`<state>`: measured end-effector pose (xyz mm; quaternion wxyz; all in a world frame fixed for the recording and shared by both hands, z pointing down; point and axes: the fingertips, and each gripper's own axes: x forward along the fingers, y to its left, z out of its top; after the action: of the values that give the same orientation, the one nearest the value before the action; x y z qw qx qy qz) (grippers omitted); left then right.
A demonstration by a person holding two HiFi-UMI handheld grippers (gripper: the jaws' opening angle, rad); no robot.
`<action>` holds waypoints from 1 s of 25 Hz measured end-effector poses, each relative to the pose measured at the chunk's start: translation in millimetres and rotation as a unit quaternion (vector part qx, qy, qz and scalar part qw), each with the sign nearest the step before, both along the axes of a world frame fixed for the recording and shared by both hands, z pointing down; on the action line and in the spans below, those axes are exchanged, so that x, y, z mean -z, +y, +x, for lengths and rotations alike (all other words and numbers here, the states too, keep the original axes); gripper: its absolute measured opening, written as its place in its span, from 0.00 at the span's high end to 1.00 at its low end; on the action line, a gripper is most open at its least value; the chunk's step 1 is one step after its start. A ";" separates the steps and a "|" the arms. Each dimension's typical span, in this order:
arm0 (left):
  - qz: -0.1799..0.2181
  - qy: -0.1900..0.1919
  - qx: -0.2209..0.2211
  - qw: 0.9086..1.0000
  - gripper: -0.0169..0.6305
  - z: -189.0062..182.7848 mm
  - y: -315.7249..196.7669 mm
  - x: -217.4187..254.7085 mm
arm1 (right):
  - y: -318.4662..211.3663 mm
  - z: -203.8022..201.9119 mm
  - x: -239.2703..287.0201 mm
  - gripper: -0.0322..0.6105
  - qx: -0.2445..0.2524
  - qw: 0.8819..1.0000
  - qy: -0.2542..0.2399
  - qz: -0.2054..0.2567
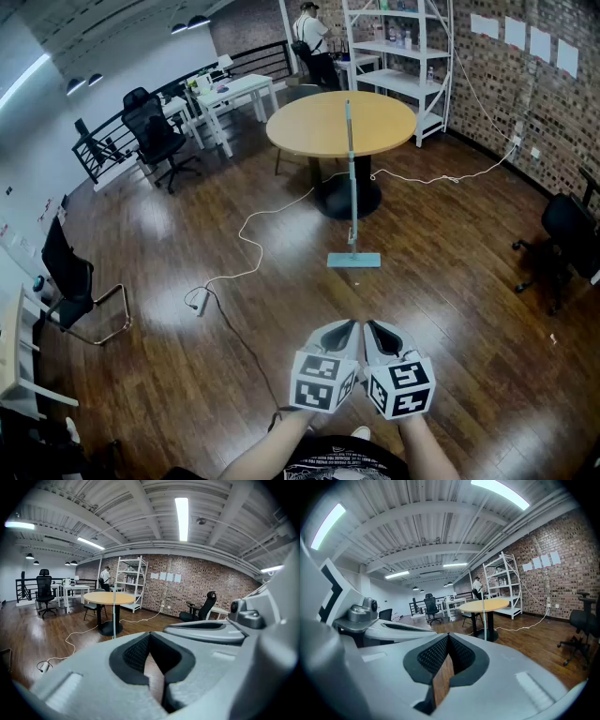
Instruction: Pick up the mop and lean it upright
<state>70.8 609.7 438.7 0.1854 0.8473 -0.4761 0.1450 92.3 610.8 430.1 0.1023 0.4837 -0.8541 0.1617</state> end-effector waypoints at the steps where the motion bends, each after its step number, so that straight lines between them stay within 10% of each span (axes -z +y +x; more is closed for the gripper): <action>1: 0.003 0.003 0.003 1.000 0.97 2.4 -6.5 3.4 | -6.0 3.0 3.7 0.95 0.002 1.000 0.001 0.005; 12: 0.000 0.013 0.002 1.000 0.97 7.7 -78.6 -5.2 | -75.5 11.3 -3.2 0.95 0.004 1.000 0.000 0.007; 25: -0.010 0.028 -0.017 0.999 0.97 -71.0 -289.4 -18.9 | -285.8 -65.3 -16.8 0.90 -0.015 1.000 0.012 -0.016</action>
<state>-0.2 320.3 457.6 0.2049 0.8572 -0.4546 0.1288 27.1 325.0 447.0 0.1179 0.4970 -0.8426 0.1708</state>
